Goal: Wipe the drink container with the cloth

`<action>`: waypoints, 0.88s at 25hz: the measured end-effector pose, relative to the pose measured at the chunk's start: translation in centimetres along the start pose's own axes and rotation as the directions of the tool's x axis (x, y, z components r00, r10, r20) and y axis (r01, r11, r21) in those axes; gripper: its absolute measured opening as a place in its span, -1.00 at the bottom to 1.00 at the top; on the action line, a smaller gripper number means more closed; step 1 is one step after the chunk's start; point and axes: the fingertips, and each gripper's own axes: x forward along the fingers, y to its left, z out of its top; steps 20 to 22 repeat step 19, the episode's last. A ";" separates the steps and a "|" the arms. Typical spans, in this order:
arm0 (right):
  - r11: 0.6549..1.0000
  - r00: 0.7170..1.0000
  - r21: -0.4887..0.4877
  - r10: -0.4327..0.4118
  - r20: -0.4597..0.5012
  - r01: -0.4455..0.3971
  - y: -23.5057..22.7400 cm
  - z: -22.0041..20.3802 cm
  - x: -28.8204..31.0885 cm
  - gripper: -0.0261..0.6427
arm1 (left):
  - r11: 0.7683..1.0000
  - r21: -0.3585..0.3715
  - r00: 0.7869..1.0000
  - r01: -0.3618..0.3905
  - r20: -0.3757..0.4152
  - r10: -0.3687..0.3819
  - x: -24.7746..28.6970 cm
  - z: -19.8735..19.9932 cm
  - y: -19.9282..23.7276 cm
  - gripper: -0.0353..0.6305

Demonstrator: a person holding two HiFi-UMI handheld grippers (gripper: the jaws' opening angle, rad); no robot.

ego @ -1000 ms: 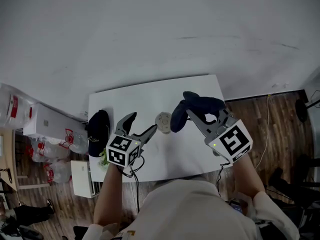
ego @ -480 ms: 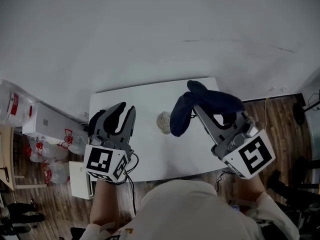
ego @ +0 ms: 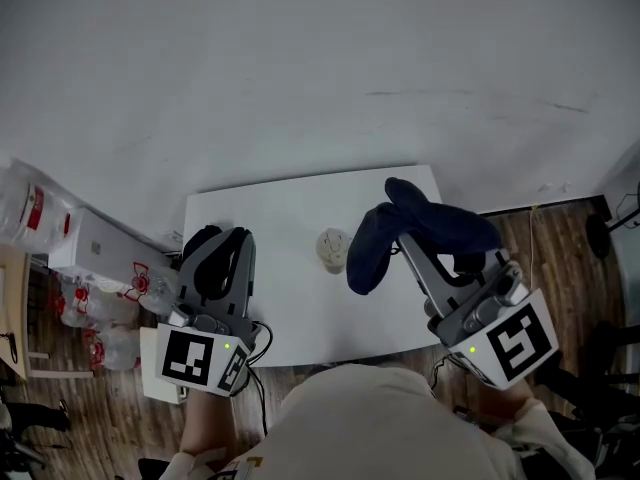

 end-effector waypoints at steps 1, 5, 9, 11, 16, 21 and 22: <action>1.000 1.000 0.004 0.003 -0.003 -0.003 0.3 -0.2 -0.2 -0.70 | 1.000 0.025 1.000 -0.006 -0.003 0.006 -0.3 -0.1 -0.3 -0.79; 1.000 1.000 0.021 0.006 -0.030 -0.005 1.6 -1.2 -1.1 -0.70 | 0.998 0.062 1.000 0.001 -0.031 0.001 -1.7 -1.2 -1.5 -0.80; 1.000 0.997 0.017 0.006 -0.076 -0.005 1.9 -2.7 -1.3 -0.70 | 0.998 0.059 0.999 0.015 -0.050 -0.012 -2.3 -2.1 -2.0 -0.80; 1.000 0.996 0.025 0.007 -0.094 -0.005 2.0 -3.3 -1.4 -0.70 | 0.998 0.063 0.999 0.015 -0.049 -0.012 -2.5 -2.2 -2.1 -0.80; 1.000 0.993 0.022 0.009 -0.116 -0.007 2.9 -3.6 -1.6 -0.70 | 0.997 0.073 0.998 0.026 -0.053 -0.022 -3.7 -2.3 -2.5 -0.80; 1.000 0.994 0.017 0.017 -0.111 -0.015 3.7 -3.3 -1.2 -0.70 | 0.997 0.070 0.999 0.029 -0.043 -0.026 -4.3 -2.1 -2.3 -0.80; 1.000 0.994 0.017 0.017 -0.111 -0.015 3.7 -3.3 -1.2 -0.70 | 0.997 0.070 0.999 0.029 -0.043 -0.026 -4.3 -2.1 -2.3 -0.80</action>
